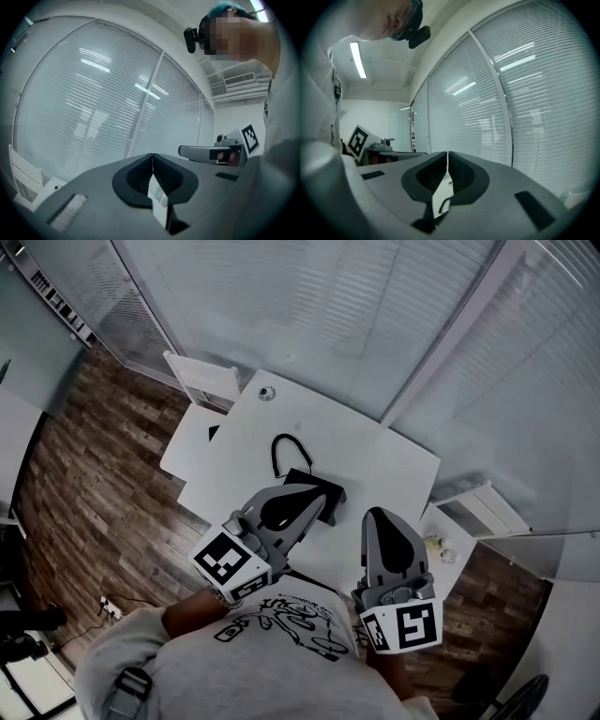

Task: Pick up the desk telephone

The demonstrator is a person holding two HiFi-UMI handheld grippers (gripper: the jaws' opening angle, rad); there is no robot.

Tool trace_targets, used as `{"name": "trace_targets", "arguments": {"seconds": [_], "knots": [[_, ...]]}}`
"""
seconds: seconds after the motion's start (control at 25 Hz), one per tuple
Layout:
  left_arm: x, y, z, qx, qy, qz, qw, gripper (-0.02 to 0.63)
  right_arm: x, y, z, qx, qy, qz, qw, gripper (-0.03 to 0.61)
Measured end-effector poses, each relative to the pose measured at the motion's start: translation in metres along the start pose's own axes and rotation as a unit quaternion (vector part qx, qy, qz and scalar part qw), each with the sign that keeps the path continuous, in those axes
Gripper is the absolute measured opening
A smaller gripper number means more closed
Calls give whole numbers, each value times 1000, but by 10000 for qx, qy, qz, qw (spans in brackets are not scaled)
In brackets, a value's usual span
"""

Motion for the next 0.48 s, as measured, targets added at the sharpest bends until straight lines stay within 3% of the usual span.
{"name": "trace_targets", "arguments": {"seconds": [0.48], "knots": [[46, 21, -9, 21, -188, 54, 9998, 5, 17, 17, 41, -35, -199, -65, 9998, 9]]}}
Point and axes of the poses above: the fingertips, and each gripper's own axes: z forward along the fingers, x to its left, y out of its top, the point moved 8 cm from there along -z, backward along the fingers, and after that the axes turned 6 degrees about x, right-handed, at the moved point
